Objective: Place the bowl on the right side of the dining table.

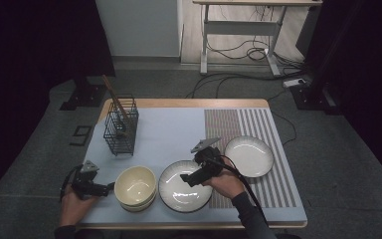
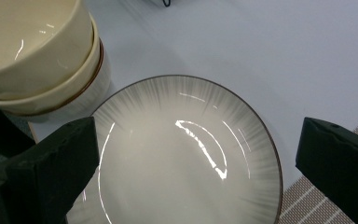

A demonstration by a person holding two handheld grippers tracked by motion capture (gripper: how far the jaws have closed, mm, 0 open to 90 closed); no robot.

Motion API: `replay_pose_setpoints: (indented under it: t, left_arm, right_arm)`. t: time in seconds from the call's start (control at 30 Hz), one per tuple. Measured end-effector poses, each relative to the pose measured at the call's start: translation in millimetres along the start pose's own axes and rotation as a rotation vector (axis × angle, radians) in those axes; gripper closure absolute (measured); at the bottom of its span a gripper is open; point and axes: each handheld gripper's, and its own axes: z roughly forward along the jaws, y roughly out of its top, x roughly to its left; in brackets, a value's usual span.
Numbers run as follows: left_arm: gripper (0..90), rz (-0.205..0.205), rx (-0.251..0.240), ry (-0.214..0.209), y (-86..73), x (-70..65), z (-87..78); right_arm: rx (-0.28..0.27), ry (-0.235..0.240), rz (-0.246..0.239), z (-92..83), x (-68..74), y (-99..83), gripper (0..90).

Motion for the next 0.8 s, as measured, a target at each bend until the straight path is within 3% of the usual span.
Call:
replay_pose_setpoints:
  t: [0.17, 0.3, 0.37, 0.53, 0.67, 0.8]
  left_arm:
    - [0.0, 0.000, 0.000, 0.000, 0.0, 0.0, 0.0]
    - [0.0, 0.000, 0.000, 0.000, 0.0, 0.0, 0.0]
    - [0.0, 0.000, 0.000, 0.000, 0.0, 0.0, 0.0]
    - [0.0, 0.000, 0.000, 0.000, 0.0, 0.0, 0.0]
    - [0.0, 0.000, 0.000, 0.000, 0.0, 0.0, 0.0]
    - [0.0, 0.000, 0.000, 0.000, 0.0, 0.0, 0.0]
  right_arm:
    - [-0.038, 0.007, 0.015, 4.6, 4.1, 3.9, 0.0]
    - [-0.013, 0.031, -0.008, 9.0, 8.1, 7.8, 0.0]
    - [-0.007, 0.069, 0.019, 10.9, 9.1, 9.9, 2.1]
    - [-0.022, 0.107, 0.053, 16.0, 13.6, 16.0, 5.7]
    - [-0.022, 0.111, 0.020, 20.4, 20.9, 23.8, 8.6]
    - [0.012, 0.105, 0.006, 26.1, 29.0, 33.1, 9.0]
